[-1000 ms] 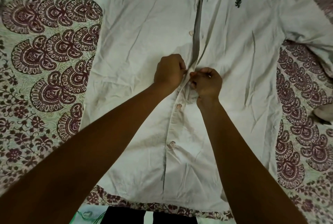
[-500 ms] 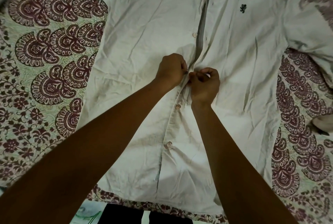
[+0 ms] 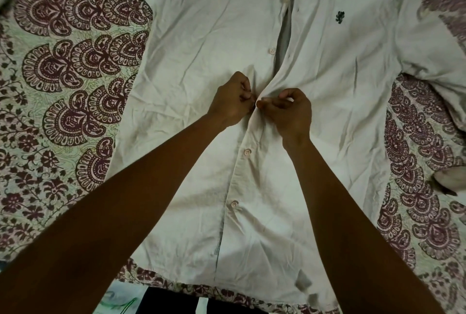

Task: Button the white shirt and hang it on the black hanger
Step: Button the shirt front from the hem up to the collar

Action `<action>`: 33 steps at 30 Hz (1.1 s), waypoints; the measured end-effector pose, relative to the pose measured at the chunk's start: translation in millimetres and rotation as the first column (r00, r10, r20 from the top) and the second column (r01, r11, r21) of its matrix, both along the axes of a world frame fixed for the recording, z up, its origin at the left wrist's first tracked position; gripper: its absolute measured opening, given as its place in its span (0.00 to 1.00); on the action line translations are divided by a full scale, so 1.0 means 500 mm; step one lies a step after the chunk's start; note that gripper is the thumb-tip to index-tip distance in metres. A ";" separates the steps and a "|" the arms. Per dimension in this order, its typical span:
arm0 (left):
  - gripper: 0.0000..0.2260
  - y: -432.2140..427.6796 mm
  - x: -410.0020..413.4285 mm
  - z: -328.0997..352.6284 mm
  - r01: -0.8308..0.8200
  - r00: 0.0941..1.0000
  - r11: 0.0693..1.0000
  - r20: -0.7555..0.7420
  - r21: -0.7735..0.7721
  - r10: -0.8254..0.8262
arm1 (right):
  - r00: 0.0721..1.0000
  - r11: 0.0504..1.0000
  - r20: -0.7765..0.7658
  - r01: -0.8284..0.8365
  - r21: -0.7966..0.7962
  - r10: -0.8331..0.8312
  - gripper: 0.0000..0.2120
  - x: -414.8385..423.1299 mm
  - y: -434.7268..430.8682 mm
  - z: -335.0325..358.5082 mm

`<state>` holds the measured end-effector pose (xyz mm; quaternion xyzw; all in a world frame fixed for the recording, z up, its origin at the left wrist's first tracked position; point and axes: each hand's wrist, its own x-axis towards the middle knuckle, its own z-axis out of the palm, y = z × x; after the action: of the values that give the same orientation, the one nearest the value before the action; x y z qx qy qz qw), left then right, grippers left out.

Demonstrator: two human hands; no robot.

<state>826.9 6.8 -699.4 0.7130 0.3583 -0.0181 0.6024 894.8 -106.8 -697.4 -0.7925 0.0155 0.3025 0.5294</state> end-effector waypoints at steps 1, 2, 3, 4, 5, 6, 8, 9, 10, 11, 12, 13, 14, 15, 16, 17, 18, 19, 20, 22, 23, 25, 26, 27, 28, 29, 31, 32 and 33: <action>0.17 0.003 0.000 0.002 0.014 1.000 1.000 0.001 -0.005 -0.014 | 1.000 1.000 0.005 -0.021 0.022 0.021 0.18 -0.001 -0.003 0.000; 0.17 0.006 0.001 0.003 0.029 1.000 1.000 -0.001 -0.007 -0.029 | 0.999 0.999 0.023 -0.038 0.029 0.037 0.18 -0.001 -0.004 0.001; 0.17 0.008 0.001 0.006 0.045 0.999 0.999 -0.004 -0.015 -0.045 | 0.998 0.999 0.043 -0.049 0.021 0.048 0.18 -0.001 -0.004 0.002; 0.17 0.011 0.002 0.007 0.058 0.998 0.998 -0.009 -0.026 -0.058 | 0.997 0.998 0.058 -0.055 0.011 0.054 0.19 0.000 -0.002 0.002; 0.17 0.013 0.003 0.009 0.066 0.998 0.997 -0.017 -0.038 -0.067 | 0.996 0.998 0.064 -0.059 0.000 0.059 0.19 0.001 -0.001 -0.001; 0.16 0.014 0.005 0.011 0.069 0.997 0.997 -0.030 -0.043 -0.070 | 0.996 0.998 0.069 -0.061 -0.008 0.062 0.20 0.003 0.001 -0.003; 0.13 0.012 0.009 0.015 0.048 0.996 0.998 -0.075 -0.034 -0.051 | 0.993 0.997 0.100 -0.067 -0.034 0.070 0.20 0.004 0.004 -0.005; 0.12 0.009 0.012 0.015 0.020 0.995 0.999 -0.102 -0.029 -0.023 | 0.987 0.995 0.136 -0.077 -0.063 0.085 0.21 0.001 0.006 -0.003; 0.12 0.006 0.014 0.013 -0.012 0.993 1.000 -0.120 -0.014 0.010 | 0.979 0.992 0.177 -0.082 -0.092 0.098 0.21 -0.003 0.009 -0.002; 0.15 0.002 0.016 0.011 -0.036 0.992 0.999 -0.123 0.015 0.038 | 0.971 0.990 0.216 -0.079 -0.113 0.102 0.21 -0.008 0.011 -0.003; 0.16 -0.002 0.017 0.009 -0.059 0.991 0.997 -0.114 0.044 0.064 | 0.964 0.990 0.247 -0.071 -0.119 0.099 0.21 -0.013 0.012 -0.003; 0.16 -0.005 0.017 0.005 -0.091 0.990 0.994 -0.098 0.058 0.097 | 0.962 0.991 0.260 -0.060 -0.115 0.089 0.21 -0.018 0.012 -0.004; 0.17 -0.007 0.016 0.001 -0.131 0.987 0.990 -0.086 0.055 0.136 | 0.965 0.993 0.252 -0.047 -0.105 0.073 0.21 -0.020 0.013 -0.006; 0.18 -0.009 0.015 -0.003 -0.169 0.982 0.985 -0.078 0.047 0.172 | 0.973 0.995 0.226 -0.034 -0.089 0.053 0.21 -0.019 0.013 -0.008; 0.18 -0.012 0.015 -0.006 -0.197 0.977 0.979 -0.072 0.048 0.200 | 0.982 0.997 0.185 -0.021 -0.071 0.034 0.21 -0.017 0.012 -0.009; 0.18 -0.014 0.014 -0.008 -0.210 0.975 0.976 -0.062 0.061 0.213 | 0.991 0.999 0.134 -0.010 -0.053 0.017 0.21 -0.014 0.012 -0.009; 0.18 -0.016 0.014 -0.009 -0.211 0.976 0.974 -0.046 0.079 0.215 | 0.996 0.999 0.085 0.006 -0.033 -0.003 0.21 -0.012 0.011 -0.010; 0.18 -0.017 0.015 -0.010 -0.204 0.978 0.974 -0.033 0.100 0.208 | 0.999 1.000 0.032 0.027 -0.010 -0.027 0.20 -0.009 0.010 -0.011; 0.18 -0.019 0.015 -0.010 -0.198 0.979 0.973 -0.024 0.122 0.202 | 0.998 0.999 -0.028 0.050 0.016 -0.050 0.19 -0.006 0.010 -0.012; 0.19 -0.022 0.014 -0.008 -0.191 0.981 0.969 -0.006 0.154 0.194 | 0.990 0.997 -0.122 0.074 0.032 -0.069 0.19 0.001 0.013 -0.008; 0.20 -0.025 0.014 -0.009 -0.190 0.981 0.968 0.005 0.162 0.192 | 0.990 0.998 -0.125 0.061 0.013 -0.059 0.19 0.004 0.015 -0.004; 0.20 -0.032 0.012 -0.011 -0.184 0.983 0.965 0.015 0.185 0.184 | 1.000 0.995 -0.006 -0.031 -0.091 0.031 0.17 0.009 0.017 -0.001; 0.20 -0.033 0.010 -0.014 -0.181 0.983 0.964 0.020 0.195 0.181 | 0.992 0.985 0.074 -0.085 -0.150 0.097 0.16 0.010 0.018 0.002; 0.20 -0.032 0.008 -0.017 -0.179 0.984 0.964 0.020 0.196 0.178 | 0.977 0.973 0.141 -0.129 -0.192 0.158 0.15 0.010 0.019 0.004; 0.20 -0.029 0.006 -0.018 -0.174 0.985 0.967 0.016 0.188 0.174 | 0.964 0.963 0.176 -0.159 -0.216 0.198 0.15 0.009 0.019 0.006; 0.19 -0.026 0.004 -0.018 -0.166 0.986 0.971 0.004 0.175 0.167 | 0.959 0.959 0.186 -0.172 -0.226 0.215 0.16 0.009 0.017 0.006; 0.19 -0.020 0.001 -0.014 -0.143 0.989 0.979 -0.008 0.147 0.146 | 0.964 0.960 0.165 -0.169 -0.223 0.208 0.17 0.014 0.014 0.003; 0.19 -0.018 0.000 -0.011 -0.129 0.991 0.981 -0.005 0.144 0.132 | 0.974 0.966 0.127 -0.160 -0.205 0.188 0.16 0.017 0.014 0.001; 0.20 -0.019 0.001 -0.008 -0.109 0.994 0.982 0.001 0.157 0.110 | 0.985 0.973 0.070 -0.142 -0.183 0.157 0.16 0.021 0.014 -0.001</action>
<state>827.3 -2.5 -703.5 0.7374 0.3997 0.0405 0.5431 905.4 -99.9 -697.7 -0.8472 -0.0398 0.3054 0.4328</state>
